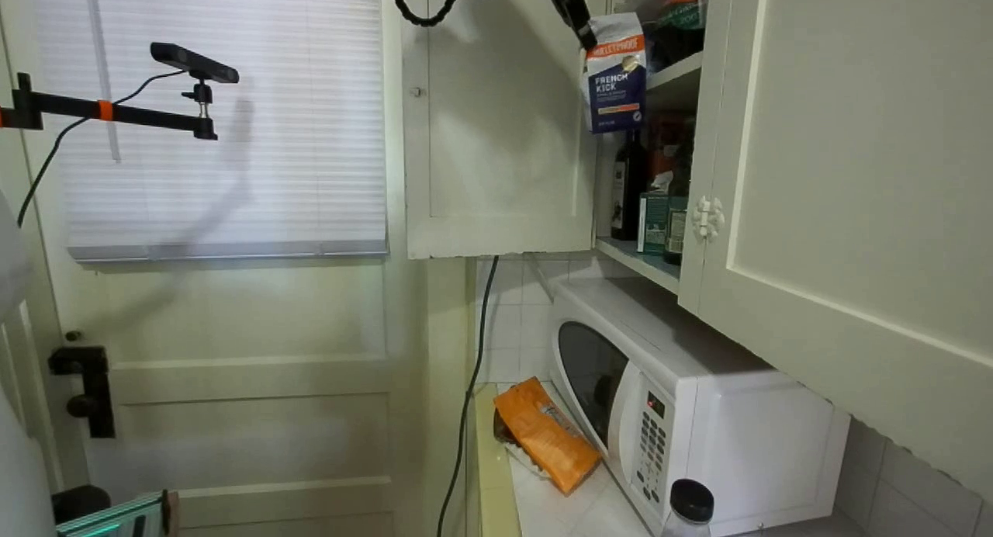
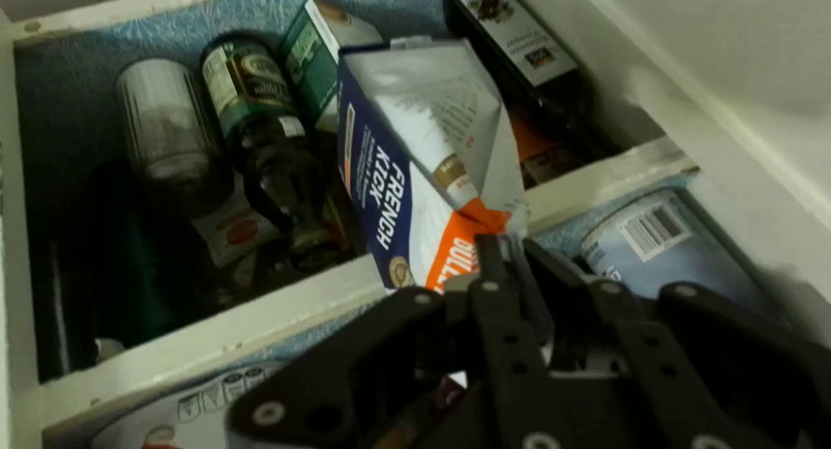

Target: Put the box in the cupboard

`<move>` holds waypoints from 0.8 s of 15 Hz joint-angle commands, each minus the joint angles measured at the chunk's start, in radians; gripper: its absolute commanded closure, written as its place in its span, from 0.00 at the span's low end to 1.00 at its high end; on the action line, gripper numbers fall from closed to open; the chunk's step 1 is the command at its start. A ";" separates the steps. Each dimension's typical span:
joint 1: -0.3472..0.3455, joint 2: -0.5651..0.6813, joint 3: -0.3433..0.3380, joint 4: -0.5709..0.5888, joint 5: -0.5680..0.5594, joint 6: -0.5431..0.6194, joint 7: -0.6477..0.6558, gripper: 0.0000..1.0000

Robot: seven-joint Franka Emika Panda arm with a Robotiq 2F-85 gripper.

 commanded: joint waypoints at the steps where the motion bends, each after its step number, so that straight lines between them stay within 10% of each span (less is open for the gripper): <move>1: -0.013 0.077 0.004 0.132 -0.129 -0.002 0.081 0.97; 12: 0.030 0.124 0.025 0.287 -0.270 -0.040 0.155 0.97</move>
